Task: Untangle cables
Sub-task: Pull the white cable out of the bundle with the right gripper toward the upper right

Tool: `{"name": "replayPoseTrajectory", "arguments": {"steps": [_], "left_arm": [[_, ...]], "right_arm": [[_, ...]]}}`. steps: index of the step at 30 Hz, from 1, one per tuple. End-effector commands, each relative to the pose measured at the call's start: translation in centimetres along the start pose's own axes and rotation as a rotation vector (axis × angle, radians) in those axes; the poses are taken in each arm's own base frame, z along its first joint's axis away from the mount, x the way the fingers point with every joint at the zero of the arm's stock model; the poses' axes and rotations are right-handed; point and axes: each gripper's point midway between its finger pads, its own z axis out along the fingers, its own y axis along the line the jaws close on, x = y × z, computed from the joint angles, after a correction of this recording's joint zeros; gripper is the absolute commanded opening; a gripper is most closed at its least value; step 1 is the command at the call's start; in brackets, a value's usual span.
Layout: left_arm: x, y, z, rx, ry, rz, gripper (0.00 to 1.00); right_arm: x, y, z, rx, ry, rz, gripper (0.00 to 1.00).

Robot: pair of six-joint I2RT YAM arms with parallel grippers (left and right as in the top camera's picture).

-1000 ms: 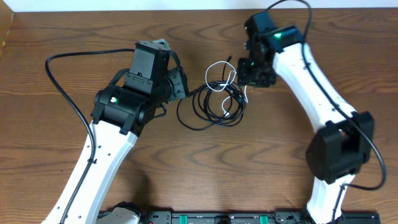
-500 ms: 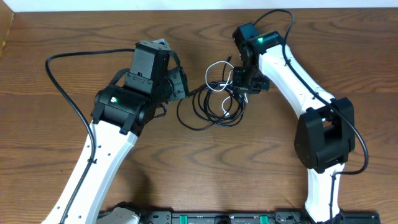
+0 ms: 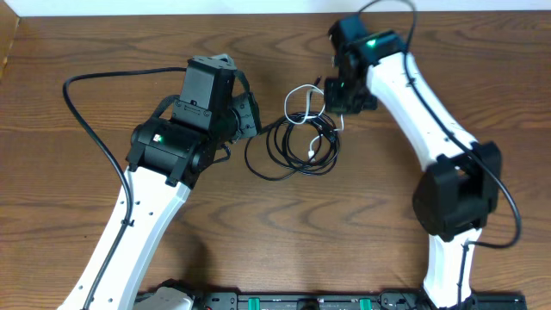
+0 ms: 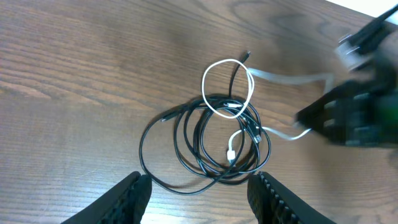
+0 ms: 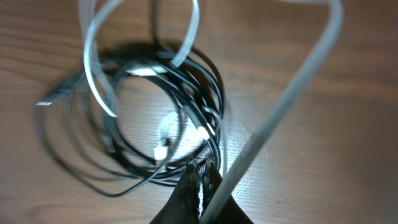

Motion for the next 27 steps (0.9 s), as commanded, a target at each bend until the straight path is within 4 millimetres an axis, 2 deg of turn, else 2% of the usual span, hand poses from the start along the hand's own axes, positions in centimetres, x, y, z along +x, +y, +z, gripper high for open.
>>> {"name": "replayPoseTrajectory", "arguments": {"steps": [1, 4, 11, 13, 18, 22, 25, 27], "left_arm": [[-0.1, 0.4, 0.3, -0.016, -0.001, 0.015, 0.55], [-0.1, 0.4, 0.3, -0.016, -0.001, 0.015, 0.55], [-0.2, 0.4, 0.3, -0.014, -0.004, 0.015, 0.55], [-0.2, 0.4, 0.3, -0.014, -0.004, 0.015, 0.55], [-0.2, 0.4, 0.3, -0.014, -0.004, 0.015, 0.55], [-0.2, 0.4, 0.3, -0.014, -0.005, 0.015, 0.55], [-0.2, 0.4, 0.3, -0.014, -0.004, 0.015, 0.55], [-0.2, 0.4, 0.3, -0.014, -0.004, 0.015, 0.55]], "right_arm": [[-1.9, 2.0, -8.6, -0.099, -0.189, -0.13, 0.01], [-2.1, 2.6, -12.6, -0.127, -0.269, -0.187, 0.01], [-2.1, 3.3, -19.3, -0.173, -0.431, -0.233, 0.01], [-2.1, 3.4, -20.7, -0.179, -0.468, -0.246, 0.01], [-2.9, 2.5, -22.9, -0.126, -0.548, -0.263, 0.01], [-5.4, -0.9, -24.5, 0.098, -0.672, -0.216, 0.01], [-6.5, -2.7, -24.3, 0.224, -0.693, -0.208, 0.01], [-6.6, -2.7, -23.4, 0.242, -0.671, -0.235, 0.01]]}}
